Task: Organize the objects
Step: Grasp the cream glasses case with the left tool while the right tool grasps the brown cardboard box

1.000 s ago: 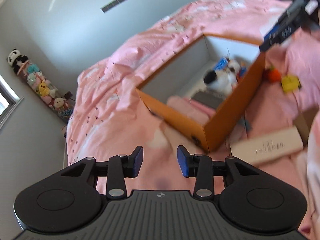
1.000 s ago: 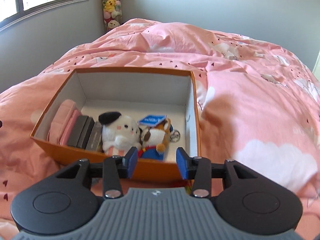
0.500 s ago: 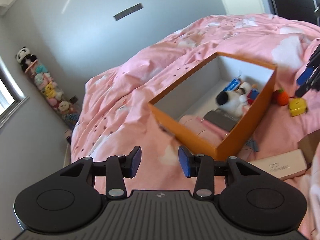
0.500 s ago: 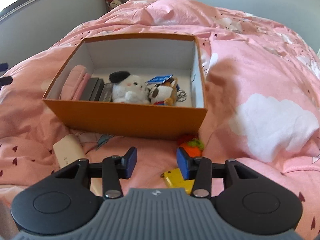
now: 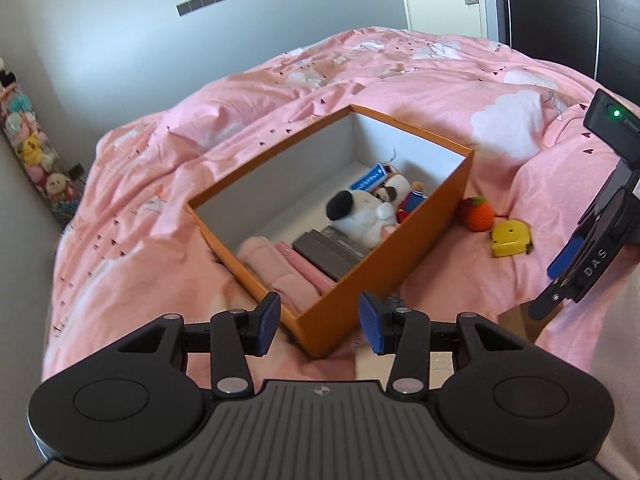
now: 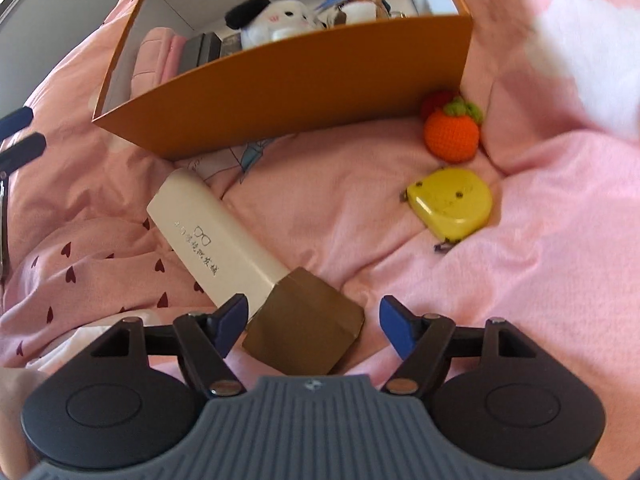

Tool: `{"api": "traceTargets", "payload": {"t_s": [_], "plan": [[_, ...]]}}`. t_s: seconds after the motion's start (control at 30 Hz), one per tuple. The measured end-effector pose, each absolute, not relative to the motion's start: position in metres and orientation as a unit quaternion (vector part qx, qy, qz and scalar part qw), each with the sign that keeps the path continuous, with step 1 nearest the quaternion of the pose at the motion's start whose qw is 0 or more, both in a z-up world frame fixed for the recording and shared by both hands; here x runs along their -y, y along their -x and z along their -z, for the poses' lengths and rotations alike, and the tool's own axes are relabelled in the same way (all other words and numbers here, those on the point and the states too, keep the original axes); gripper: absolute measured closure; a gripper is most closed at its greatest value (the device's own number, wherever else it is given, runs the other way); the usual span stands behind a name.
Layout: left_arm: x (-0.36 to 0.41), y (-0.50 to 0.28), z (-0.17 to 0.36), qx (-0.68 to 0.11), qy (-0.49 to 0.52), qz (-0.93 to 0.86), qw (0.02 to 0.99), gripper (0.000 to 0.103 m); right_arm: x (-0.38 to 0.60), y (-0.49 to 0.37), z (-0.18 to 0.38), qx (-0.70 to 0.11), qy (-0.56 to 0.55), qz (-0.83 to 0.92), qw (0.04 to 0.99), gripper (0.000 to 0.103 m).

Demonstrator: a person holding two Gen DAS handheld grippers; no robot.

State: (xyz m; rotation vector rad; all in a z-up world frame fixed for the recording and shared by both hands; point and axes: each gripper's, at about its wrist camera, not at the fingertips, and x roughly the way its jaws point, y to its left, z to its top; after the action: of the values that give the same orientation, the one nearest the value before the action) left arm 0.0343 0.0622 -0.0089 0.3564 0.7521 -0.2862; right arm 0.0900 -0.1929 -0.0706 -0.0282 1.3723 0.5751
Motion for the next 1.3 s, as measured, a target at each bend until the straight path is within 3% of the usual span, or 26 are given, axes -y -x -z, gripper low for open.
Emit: {"api": "traceTargets", "payload": {"t_s": [0.27,0.7,0.9,1.1,1.17,1.2,1.3], "plan": [[-0.053,-0.034,0.02,-0.382,-0.164,0.144,0.898,0.051,0.2,-0.093,0.095,-0.669,-0.026,-0.257,0.697,0.043],[-0.048,-0.034,0.022,-0.393,-0.15,0.145,0.896,0.051,0.193,-0.093,0.13,-0.676,-0.056,-0.27,0.684,0.032],[-0.048,-0.038,0.032,-0.427,-0.1,0.141,0.888,0.051,0.2,-0.092,0.117,-0.66,-0.064,-0.27,0.698,0.05],[-0.048,-0.047,0.05,-0.498,-0.012,0.111,0.86,0.049,0.2,-0.091,0.086,-0.617,-0.041,-0.276,0.736,0.054],[-0.05,-0.05,0.056,-0.523,0.03,0.094,0.847,0.045,0.198,-0.091,0.075,-0.598,-0.017,-0.277,0.752,0.093],[-0.052,-0.052,0.062,-0.538,0.056,0.083,0.837,0.045,0.196,-0.092,0.07,-0.588,0.0,-0.27,0.762,0.102],[-0.054,-0.055,0.077,-0.571,0.109,0.053,0.812,0.044,0.198,-0.098,0.065,-0.575,0.02,-0.268,0.773,0.101]]}}
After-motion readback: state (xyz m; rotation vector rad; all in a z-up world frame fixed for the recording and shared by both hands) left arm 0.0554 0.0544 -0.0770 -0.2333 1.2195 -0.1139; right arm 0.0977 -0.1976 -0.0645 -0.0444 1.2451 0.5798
